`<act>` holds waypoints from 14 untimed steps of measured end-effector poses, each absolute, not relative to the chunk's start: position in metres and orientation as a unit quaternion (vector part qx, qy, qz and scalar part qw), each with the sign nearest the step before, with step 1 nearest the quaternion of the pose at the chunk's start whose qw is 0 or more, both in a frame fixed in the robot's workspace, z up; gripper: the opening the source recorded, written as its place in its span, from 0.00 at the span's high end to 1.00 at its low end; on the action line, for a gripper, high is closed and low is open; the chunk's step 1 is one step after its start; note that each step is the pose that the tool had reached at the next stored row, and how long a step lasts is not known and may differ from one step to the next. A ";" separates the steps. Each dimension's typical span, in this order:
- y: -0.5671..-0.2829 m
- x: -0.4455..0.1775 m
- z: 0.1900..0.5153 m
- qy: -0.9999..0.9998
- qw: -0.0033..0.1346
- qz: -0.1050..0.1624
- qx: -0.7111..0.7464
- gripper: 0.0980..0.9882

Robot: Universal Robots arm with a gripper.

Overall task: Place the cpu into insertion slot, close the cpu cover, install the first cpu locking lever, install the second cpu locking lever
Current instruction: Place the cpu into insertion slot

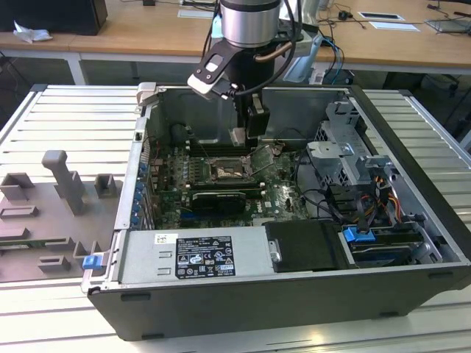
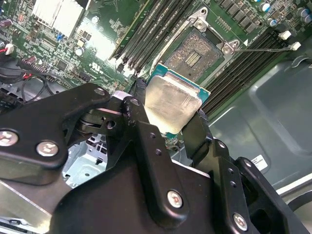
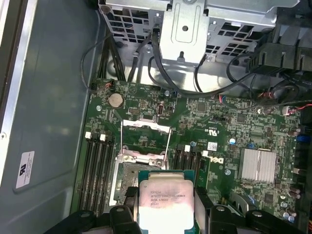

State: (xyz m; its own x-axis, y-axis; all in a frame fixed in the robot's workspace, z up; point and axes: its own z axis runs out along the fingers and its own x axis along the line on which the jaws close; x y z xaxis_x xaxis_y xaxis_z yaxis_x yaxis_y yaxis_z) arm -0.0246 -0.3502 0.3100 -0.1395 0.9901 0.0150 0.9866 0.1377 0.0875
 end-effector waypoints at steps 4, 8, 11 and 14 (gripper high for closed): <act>-0.350 -0.025 0.308 0.754 0.023 0.038 0.656 0.50; -0.350 -0.025 0.306 0.754 0.023 0.038 0.656 0.50; -0.350 -0.025 0.304 0.754 0.023 0.038 0.656 0.50; -0.350 -0.025 0.302 0.754 0.023 0.038 0.656 0.50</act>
